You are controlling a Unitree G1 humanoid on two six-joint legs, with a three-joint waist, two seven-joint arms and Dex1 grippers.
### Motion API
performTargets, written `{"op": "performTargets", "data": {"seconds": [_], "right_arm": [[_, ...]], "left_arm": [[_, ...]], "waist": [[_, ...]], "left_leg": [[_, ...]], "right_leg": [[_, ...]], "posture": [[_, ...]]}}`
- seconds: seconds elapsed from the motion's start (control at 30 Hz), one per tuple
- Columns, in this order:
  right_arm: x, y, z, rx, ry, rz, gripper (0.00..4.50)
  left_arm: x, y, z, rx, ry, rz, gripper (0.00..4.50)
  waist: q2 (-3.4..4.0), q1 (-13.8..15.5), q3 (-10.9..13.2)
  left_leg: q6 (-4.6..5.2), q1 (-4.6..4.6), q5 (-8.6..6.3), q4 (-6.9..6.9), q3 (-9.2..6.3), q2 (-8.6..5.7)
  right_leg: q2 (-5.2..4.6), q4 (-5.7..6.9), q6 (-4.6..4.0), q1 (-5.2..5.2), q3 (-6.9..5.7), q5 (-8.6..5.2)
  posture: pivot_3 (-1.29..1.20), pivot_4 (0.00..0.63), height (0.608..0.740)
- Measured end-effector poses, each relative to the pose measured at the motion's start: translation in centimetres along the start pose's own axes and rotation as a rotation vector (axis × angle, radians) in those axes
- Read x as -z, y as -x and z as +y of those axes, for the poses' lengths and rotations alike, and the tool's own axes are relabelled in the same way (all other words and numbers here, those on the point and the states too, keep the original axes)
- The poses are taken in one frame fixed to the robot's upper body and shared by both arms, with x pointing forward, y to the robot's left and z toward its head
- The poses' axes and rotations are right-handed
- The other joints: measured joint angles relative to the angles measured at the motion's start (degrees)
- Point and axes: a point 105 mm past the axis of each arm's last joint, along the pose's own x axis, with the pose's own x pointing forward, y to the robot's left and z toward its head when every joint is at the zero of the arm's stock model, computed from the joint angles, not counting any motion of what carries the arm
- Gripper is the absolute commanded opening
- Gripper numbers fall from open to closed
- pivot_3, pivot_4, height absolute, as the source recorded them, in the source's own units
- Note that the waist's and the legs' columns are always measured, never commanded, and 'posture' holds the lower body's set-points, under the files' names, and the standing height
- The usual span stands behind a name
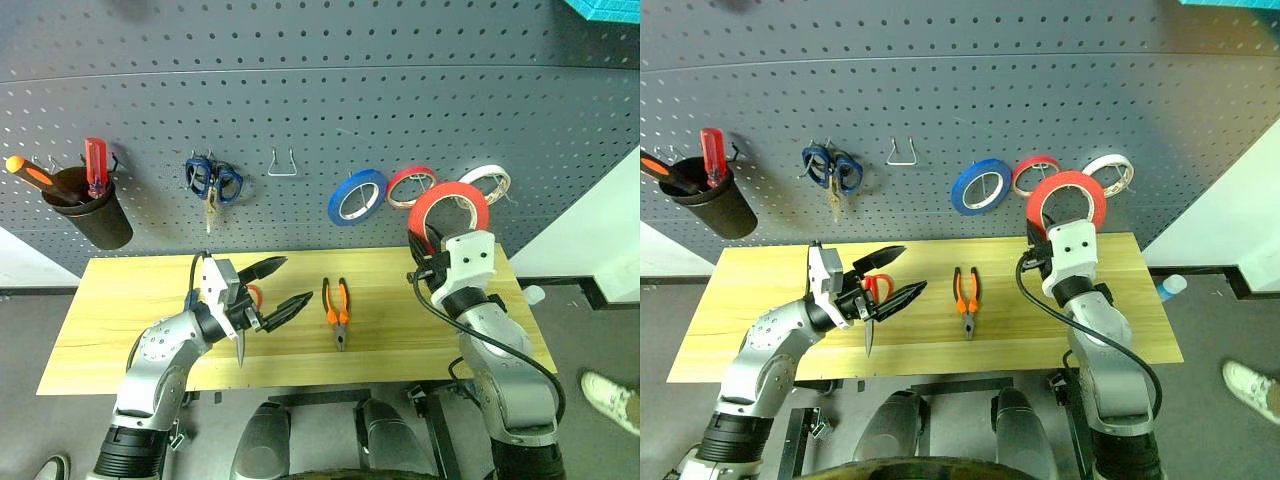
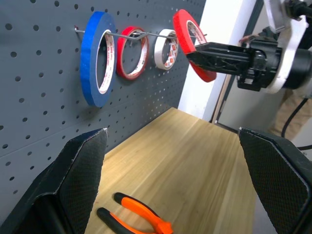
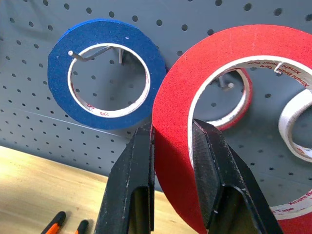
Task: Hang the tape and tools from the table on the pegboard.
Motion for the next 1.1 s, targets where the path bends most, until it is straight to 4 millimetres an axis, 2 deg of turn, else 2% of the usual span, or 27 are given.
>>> {"op": "performTargets", "data": {"seconds": [0.3, 0.6, 0.77, 1.0, 1.1], "right_arm": [[0.1, -2.0, 0.6, -0.025, 0.004, -0.031, 0.72], [1.7, -4.2, 1.3, -0.041, 0.008, -0.020, 0.72], [1.8, -5.6, 1.8, -0.039, 0.001, -0.042, 0.72], [2.0, -6.0, 2.0, -0.032, -0.007, -0.049, 0.72], [2.0, -6.0, 2.0, -0.032, -0.006, -0.048, 1.72]], "left_arm": [[0.0, 0.1, 0.1, -0.009, -0.005, 0.005, 4.50], [-0.2, 0.1, 0.1, -0.016, -0.011, 0.003, 4.50], [-0.2, 0.0, 0.2, -0.016, -0.013, 0.002, 4.50], [-0.2, 0.0, 0.2, -0.022, -0.015, 0.006, 4.50], [-0.1, 0.0, 0.3, -0.027, -0.017, 0.010, 4.50]], "waist": [[0.00, 0.1, 0.0], [0.00, 0.2, 0.0], [0.01, 0.1, 0.0], [0.01, 0.1, 0.0], [0.01, 0.1, 0.0]], "left_leg": [[0.00, 0.01, 0.00, 0.00, 0.00, 0.00], [0.00, 0.05, 0.00, 0.00, 0.01, 0.00], [0.00, 0.09, 0.00, 0.00, 0.02, 0.00], [0.00, 0.12, 0.00, 0.00, 0.02, 0.00], [0.00, 0.14, 0.00, 0.00, 0.03, 0.00]], "right_leg": [[0.00, 0.02, 0.01, 0.00, 0.00, 0.02], [0.00, 0.06, -0.01, 0.01, 0.00, 0.06], [0.00, 0.10, -0.02, 0.02, 0.00, 0.08], [0.00, 0.13, -0.03, 0.03, 0.00, 0.09], [0.00, 0.14, -0.04, 0.04, 0.00, 0.10]], "posture": [[0.30, 0.117, 0.727], [0.30, 0.115, 0.727], [0.30, 0.115, 0.727], [0.30, 0.115, 0.727], [0.30, 0.113, 0.727]]}}
